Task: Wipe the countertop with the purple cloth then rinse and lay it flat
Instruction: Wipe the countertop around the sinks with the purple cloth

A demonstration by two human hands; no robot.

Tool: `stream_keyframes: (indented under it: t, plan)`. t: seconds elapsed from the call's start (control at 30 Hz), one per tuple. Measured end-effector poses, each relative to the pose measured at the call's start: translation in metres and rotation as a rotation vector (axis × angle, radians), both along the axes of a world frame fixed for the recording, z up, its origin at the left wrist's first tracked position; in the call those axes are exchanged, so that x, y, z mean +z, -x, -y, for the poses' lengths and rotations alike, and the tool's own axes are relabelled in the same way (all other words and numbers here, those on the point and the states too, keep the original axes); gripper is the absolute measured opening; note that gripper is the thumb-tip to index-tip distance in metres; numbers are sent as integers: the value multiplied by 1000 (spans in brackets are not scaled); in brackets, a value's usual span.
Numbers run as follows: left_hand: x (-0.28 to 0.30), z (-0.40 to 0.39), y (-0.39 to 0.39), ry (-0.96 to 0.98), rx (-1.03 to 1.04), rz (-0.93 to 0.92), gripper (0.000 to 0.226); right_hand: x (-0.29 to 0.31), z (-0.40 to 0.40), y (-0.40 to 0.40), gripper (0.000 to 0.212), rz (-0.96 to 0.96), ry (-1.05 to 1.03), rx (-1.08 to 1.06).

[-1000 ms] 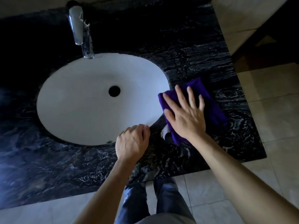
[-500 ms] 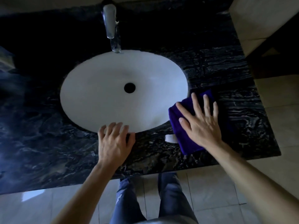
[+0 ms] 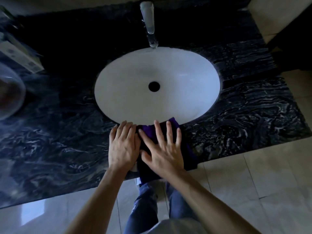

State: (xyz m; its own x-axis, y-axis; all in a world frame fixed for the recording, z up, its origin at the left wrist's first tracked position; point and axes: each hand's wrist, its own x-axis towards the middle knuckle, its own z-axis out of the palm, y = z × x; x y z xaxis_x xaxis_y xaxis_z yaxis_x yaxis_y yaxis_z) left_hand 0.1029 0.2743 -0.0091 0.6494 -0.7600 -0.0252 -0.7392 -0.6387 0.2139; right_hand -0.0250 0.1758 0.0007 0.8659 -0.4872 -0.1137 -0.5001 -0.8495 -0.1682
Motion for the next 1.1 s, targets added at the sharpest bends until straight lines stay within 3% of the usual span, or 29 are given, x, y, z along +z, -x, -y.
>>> stream_keyframes:
  t: [0.1, 0.3, 0.43, 0.67, 0.8, 0.9, 1.0, 1.1]
  plan:
    - [3, 1, 1, -2, 11, -4, 43, -5, 34, 24, 61, 46, 43, -13]
    - [3, 1, 1, -9, 19, -1, 39, -10, 154, 81, 58, -85, 145, -325]
    - [2, 5, 2, 5, 37, 0, 38, -7, 147, 69, 64, -114, 122, -491]
    - [2, 5, 4, 68, 76, -41, 40, -5, 2, 2, 64, -11, 100, -145]
    - [1, 0, 0, 75, 30, -35, 36, -8, 2, 6, 61, 20, 77, 44]
    - [0, -2, -1, 71, 21, -27, 33, -14, 57, 39, 59, 47, 143, -60]
    - [0, -1, -1, 77, 25, -28, 32, -11, 122, 73, 60, -45, 183, -242]
    - [1, 2, 2, 78, 64, -36, 33, -9, 140, 78, 62, -91, 168, -381]
